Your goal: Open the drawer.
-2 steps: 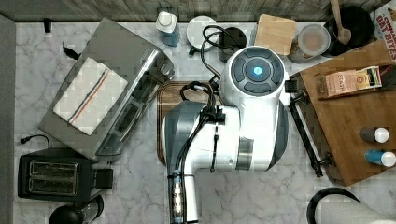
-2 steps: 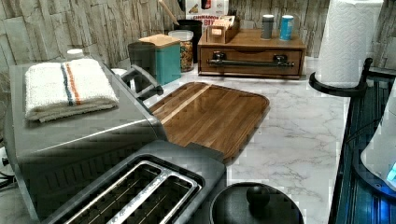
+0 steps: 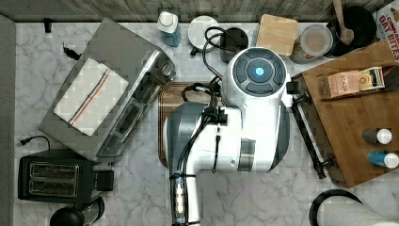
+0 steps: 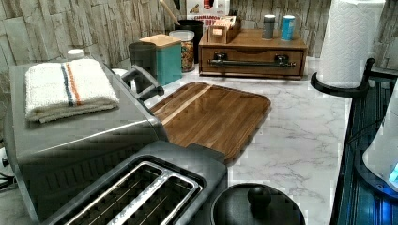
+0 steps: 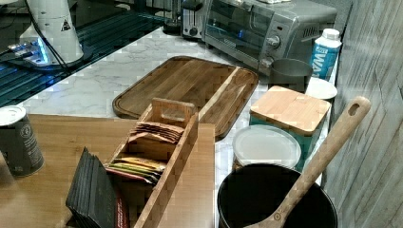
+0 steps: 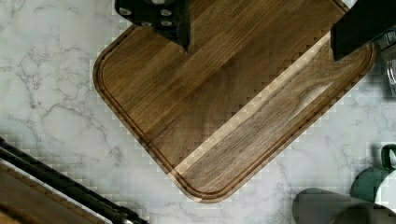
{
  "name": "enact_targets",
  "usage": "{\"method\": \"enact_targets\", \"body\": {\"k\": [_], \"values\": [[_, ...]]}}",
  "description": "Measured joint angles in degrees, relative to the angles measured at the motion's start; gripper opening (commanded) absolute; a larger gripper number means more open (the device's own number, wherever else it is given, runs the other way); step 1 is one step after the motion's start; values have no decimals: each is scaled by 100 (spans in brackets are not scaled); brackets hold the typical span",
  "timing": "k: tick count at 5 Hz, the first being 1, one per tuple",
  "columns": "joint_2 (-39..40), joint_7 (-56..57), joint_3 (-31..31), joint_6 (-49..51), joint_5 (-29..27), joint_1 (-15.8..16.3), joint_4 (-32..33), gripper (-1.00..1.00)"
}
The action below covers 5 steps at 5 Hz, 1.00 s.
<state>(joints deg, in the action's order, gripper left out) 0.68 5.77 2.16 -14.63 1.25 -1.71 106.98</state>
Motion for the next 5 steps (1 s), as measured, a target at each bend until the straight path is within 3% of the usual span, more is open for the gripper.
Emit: {"method": "enact_targets", "body": {"k": [2,4,5], "values": [[-57,476,12,-1,-1,-7,140,100],[-374,2931,67,-459,-226,-62,839,100],[-538,4184,85,-594,-43,-171,1209,100]]}}
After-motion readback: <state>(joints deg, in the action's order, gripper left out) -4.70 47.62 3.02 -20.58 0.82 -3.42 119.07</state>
